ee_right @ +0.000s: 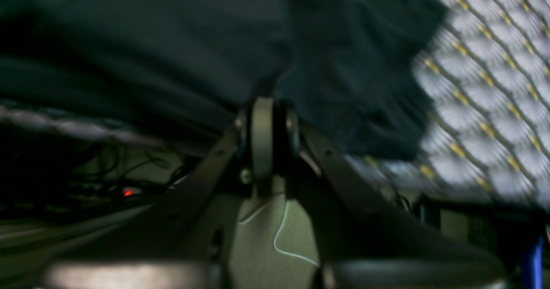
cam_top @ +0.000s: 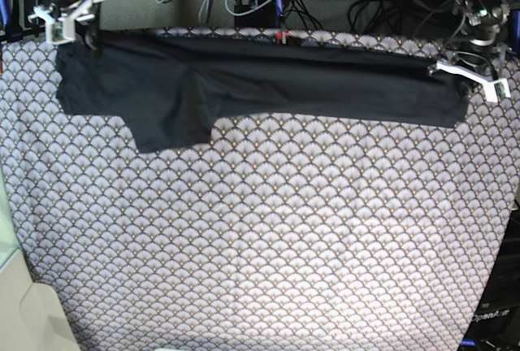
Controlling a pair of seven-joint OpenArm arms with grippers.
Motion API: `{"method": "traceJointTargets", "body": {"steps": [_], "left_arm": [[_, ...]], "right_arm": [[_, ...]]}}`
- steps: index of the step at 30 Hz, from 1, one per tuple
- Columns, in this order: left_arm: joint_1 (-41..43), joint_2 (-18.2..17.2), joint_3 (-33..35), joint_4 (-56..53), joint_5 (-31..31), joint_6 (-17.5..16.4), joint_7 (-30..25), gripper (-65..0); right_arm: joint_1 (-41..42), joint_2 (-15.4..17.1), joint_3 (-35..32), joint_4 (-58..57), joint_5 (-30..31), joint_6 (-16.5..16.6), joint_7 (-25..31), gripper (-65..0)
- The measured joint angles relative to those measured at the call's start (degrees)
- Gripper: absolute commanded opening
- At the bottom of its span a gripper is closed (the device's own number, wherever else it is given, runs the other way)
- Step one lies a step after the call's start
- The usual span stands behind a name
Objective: Fold the T-shirt properly
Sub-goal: 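Hold the folded strip with both grippers at the table edge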
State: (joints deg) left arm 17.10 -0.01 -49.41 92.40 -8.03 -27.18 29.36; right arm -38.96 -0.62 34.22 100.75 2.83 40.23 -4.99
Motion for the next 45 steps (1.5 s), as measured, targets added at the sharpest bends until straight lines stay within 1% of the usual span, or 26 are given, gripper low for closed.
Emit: {"method": "traceJointTargets", "body": {"steps": [2,11,17,20,23,30,32,34,41,43,45], "left_arm": [[0.13,-0.13,0.0,-0.28,0.04,-0.04,0.07,-65.0],[-0.48,-0.61,0.28,-1.73,0.04,0.0,0.02,-65.0],[-0.46,-0.61,0.04,-1.73,0.04,-0.02,0.0,-43.2],[-0.24,-0.61,0.0,-1.73,0.02,-0.04,0.02,-36.5],[0.0,-0.61,0.0,-1.73,0.04,-0.02,0.0,-32.9],[0.02,-0.61,0.0,-1.73,0.04,-0.02,0.02,-32.3],[0.02,-0.59,0.0,-1.73,0.04,-0.02,0.02,-32.3],[0.02,-0.61,0.0,-1.73,0.04,-0.02,0.0,-32.3],[0.15,-0.61,0.0,-1.73,0.04,-0.04,0.0,-32.3],[0.15,-0.59,0.0,-1.73,0.04,-0.02,0.02,-32.3],[0.15,-0.61,0.0,-1.73,0.04,-0.02,0.0,-32.3]], "right_arm": [[0.04,-0.02,0.02,-1.14,0.04,0.0,1.46,-63.1],[0.04,0.76,0.0,-2.14,-0.02,0.0,1.86,-63.1],[0.02,0.76,0.0,-2.14,-0.02,0.02,1.86,-63.1],[0.02,0.76,0.0,-2.14,-0.02,0.0,1.84,-63.0],[0.02,0.74,0.0,-2.14,-0.02,0.0,1.81,-62.8],[-0.02,0.7,0.17,-2.14,-0.02,0.02,1.75,-62.7],[0.09,-0.07,1.6,-2.12,0.02,0.0,0.09,-62.2],[0.07,-0.35,2.29,-2.16,-0.02,0.02,-1.51,-59.3],[0.07,-0.33,2.43,-2.19,0.0,0.0,-1.6,-45.0],[0.04,-0.33,2.43,-2.19,0.0,0.0,-1.62,-42.2],[0.07,-0.33,2.43,-2.19,0.0,0.0,-1.6,-41.0]]}}
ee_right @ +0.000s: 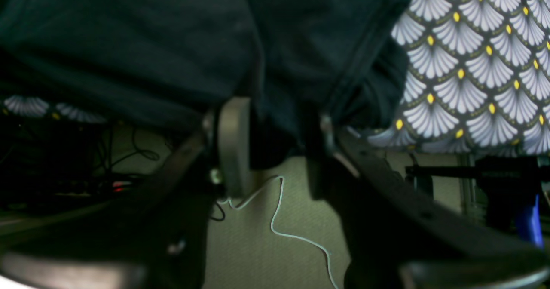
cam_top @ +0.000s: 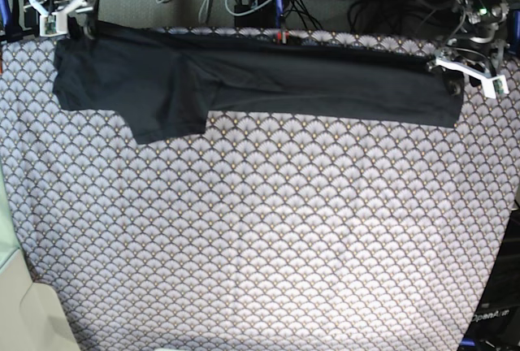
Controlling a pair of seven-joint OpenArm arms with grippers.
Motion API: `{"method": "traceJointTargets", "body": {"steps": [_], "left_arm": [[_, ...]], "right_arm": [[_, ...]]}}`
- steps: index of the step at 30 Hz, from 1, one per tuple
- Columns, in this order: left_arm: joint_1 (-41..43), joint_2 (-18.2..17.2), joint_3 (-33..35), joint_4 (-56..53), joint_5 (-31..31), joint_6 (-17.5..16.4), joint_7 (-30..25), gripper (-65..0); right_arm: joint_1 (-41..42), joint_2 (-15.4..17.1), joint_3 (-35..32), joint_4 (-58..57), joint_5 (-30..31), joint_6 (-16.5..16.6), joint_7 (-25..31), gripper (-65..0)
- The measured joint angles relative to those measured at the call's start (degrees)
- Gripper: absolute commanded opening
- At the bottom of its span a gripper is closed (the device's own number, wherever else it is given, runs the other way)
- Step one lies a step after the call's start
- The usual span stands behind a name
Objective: Fold the T-shirt properly
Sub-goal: 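Hold the folded strip with both grippers at the table edge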
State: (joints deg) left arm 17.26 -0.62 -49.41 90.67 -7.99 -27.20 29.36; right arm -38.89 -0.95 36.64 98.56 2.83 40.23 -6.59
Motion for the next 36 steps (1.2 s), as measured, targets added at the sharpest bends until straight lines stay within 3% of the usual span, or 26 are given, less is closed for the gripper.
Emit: {"method": "traceJointTargets", "body": {"steps": [22,29,36], "left_arm": [[-0.04,0.0,0.0,0.0,-0.04,0.0,0.0,-32.2],[-0.11,0.17,0.0,0.0,-0.22,0.0,-0.02,-32.2],[-0.15,0.17,0.0,0.0,-0.2,0.0,0.02,-32.2]], "right_arm": [[0.7,-0.17,2.08,0.0,-0.22,0.0,-0.33,-40.4],[0.76,-0.13,1.81,0.0,-0.46,0.0,-0.26,-27.2],[1.16,-0.17,1.97,0.0,-0.15,-0.02,-0.24,-26.1]]}}
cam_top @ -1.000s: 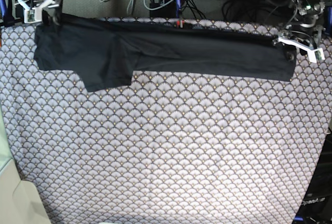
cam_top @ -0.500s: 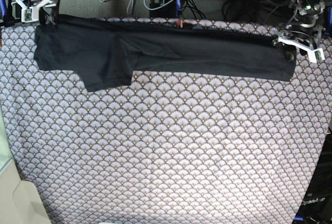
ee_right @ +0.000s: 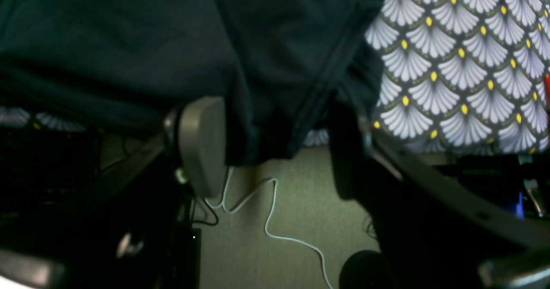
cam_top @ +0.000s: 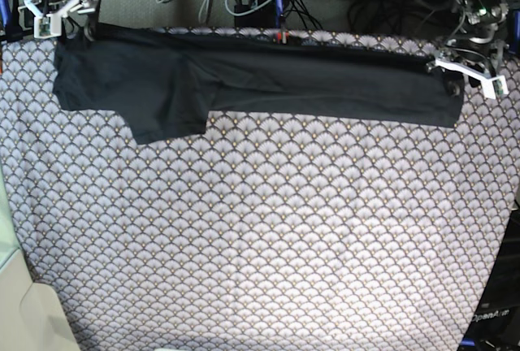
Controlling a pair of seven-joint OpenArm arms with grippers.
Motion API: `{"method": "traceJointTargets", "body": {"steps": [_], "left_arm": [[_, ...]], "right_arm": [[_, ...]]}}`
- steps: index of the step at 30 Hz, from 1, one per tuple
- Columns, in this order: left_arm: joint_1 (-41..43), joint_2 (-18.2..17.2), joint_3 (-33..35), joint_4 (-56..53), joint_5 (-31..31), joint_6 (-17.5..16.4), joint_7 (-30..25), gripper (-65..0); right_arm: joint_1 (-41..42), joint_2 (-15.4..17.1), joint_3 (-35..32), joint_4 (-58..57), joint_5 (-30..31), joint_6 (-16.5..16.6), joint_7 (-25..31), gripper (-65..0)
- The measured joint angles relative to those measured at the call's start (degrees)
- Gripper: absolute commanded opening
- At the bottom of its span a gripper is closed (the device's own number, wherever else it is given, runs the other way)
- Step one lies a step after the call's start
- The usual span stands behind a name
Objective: Fold the T-shirt properly
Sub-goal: 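Hold the folded strip with both grippers at the table edge, then move the right gripper to the strip's loose end and pinch it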
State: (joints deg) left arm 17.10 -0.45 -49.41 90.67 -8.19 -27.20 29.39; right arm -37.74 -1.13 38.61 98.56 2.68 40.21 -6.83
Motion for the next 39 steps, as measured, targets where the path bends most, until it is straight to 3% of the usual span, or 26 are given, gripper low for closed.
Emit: {"method": "traceJointTargets", "body": {"steps": [9,21,23,30,39], "left_arm": [[-0.17,0.02,-0.02,0.0,-0.02,0.0,-0.04,-32.2],[-0.48,0.26,-0.02,0.0,-0.02,-0.02,-0.02,-32.2],[-0.48,0.28,-0.07,-0.04,-0.02,0.11,0.02,-32.2],[-0.5,0.44,-0.13,-0.04,-0.04,0.15,-0.02,-32.2],[-0.5,0.44,-0.11,-0.04,-0.04,0.15,-0.02,-32.2]], "right_arm": [[1.49,-0.57,5.2,0.04,11.15,-0.02,0.42,-25.6],[4.5,-0.48,1.38,6.73,11.17,-0.04,-0.5,-25.6],[6.91,-0.46,-0.33,7.74,8.15,-0.17,-1.36,-25.6],[20.15,-0.59,-4.79,6.16,-1.9,-0.04,-16.41,-25.6],[28.81,-0.28,-10.47,6.01,-2.69,-0.02,-32.15,-25.6]]}}
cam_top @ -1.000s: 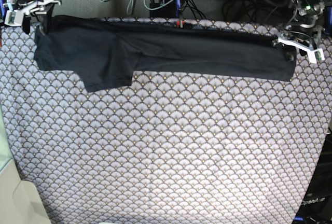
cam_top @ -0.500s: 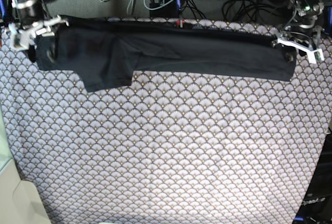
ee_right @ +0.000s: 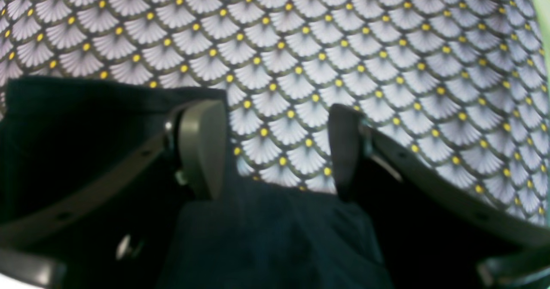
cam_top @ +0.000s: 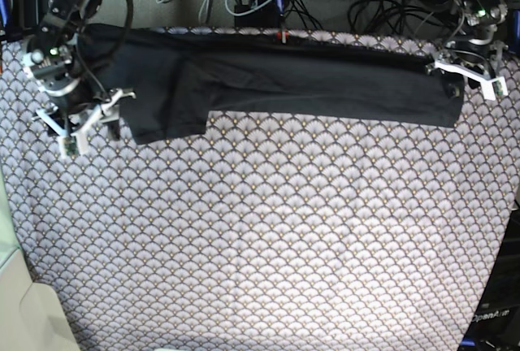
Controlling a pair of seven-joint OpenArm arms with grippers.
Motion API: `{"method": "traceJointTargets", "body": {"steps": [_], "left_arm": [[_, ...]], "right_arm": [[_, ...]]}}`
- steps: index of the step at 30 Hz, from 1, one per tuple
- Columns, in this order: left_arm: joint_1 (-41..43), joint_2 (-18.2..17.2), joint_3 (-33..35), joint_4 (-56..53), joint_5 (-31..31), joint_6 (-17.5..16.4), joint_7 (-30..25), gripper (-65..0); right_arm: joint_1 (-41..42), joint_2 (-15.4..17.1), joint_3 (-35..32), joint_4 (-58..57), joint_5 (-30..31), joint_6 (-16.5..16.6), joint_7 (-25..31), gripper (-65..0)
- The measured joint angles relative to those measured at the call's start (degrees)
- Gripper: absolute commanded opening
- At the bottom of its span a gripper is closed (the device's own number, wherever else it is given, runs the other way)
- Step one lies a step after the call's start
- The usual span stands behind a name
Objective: Fold the T-shirt properly
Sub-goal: 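Move the right gripper to the strip's loose end and pinch it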
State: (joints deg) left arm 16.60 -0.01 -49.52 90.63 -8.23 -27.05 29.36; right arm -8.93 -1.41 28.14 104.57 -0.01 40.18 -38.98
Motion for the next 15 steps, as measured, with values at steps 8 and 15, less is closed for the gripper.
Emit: {"method": "traceJointTargets", "body": {"steps": [8,15], "left_arm": [[0.0,0.02,0.0,0.02,0.0,0.04,0.07,-32.2],[-0.02,0.42,0.0,0.24,0.02,0.39,0.04,-32.2]], "right_arm": [[-0.15,-0.35,-4.22,-6.71,0.17,0.04,-1.27,-25.6],[3.72,0.15,-4.07,-11.91,-0.02,0.0,-0.92,-25.6]]}}
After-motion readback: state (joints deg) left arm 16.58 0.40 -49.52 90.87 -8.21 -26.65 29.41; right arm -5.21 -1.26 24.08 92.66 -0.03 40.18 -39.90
